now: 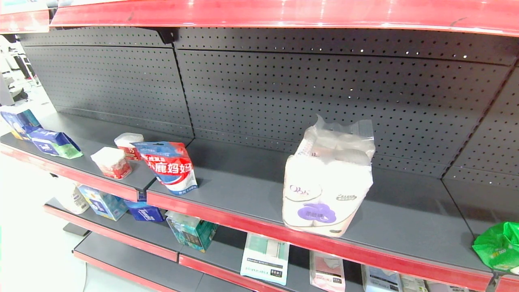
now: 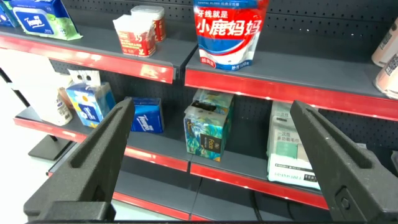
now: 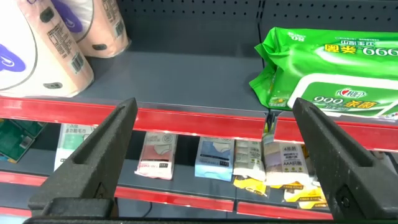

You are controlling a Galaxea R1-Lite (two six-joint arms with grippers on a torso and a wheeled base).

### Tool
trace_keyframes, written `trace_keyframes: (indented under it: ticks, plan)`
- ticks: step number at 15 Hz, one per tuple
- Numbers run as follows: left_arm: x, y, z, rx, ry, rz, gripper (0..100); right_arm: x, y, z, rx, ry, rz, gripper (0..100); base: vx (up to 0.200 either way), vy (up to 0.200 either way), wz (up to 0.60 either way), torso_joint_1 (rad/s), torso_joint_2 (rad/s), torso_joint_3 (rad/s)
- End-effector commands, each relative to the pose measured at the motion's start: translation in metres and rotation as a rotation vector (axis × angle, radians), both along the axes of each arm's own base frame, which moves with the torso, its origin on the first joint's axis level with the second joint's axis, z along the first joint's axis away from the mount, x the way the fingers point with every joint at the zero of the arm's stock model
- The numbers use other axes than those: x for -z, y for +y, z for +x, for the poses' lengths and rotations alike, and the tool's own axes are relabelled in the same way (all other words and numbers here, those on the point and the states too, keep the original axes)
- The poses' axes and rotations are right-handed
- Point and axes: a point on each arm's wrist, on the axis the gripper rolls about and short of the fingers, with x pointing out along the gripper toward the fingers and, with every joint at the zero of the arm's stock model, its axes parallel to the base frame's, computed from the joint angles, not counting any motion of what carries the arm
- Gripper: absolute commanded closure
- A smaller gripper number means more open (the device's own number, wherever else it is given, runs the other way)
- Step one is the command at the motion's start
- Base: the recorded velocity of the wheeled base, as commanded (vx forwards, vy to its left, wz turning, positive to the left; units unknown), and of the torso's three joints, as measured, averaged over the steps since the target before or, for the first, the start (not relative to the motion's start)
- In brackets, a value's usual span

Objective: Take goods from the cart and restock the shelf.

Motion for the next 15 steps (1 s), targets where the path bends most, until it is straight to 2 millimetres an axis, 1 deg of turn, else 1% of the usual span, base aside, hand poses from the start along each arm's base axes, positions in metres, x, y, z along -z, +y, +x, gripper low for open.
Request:
trace_keyframes:
  ticks: [1, 3, 7, 12, 15]
  plan:
    - [0.0001, 0.0, 0.0, -0.001, 0.0, 0.0, 0, 0.0, 0.0001, 0.0003, -0.007, 0.004, 0.001, 0, 0.0, 0.0, 0.0, 0.0, 0.0, 0.0]
    - [0.0001, 0.0, 0.0, -0.001, 0.0, 0.0, 0, 0.0004, 0.0009, 0.0005, -0.045, 0.006, -0.004, 0, 0.0, 0.0, 0.0, 0.0, 0.0, 0.0]
    - [0.0001, 0.0, 0.0, -0.001, 0.0, 0.0, 0, -0.0003, 0.0011, 0.0005, -0.056, 0.009, -0.053, 0, 0.0, 0.0, 0.0, 0.0, 0.0, 0.0]
    - [0.0001, 0.0, 0.0, -0.001, 0.0, 0.0, 0, -0.0003, 0.0011, 0.0005, -0.057, 0.01, -0.06, 0, 0.0, 0.0, 0.0, 0.0, 0.0, 0.0]
    - [0.0001, 0.0, -0.0001, -0.001, -0.001, 0.0, 0, 0.0001, 0.0009, 0.0006, -0.043, -0.002, 0.024, 0, 0.0, 0.0, 0.0, 0.0, 0.0, 0.0]
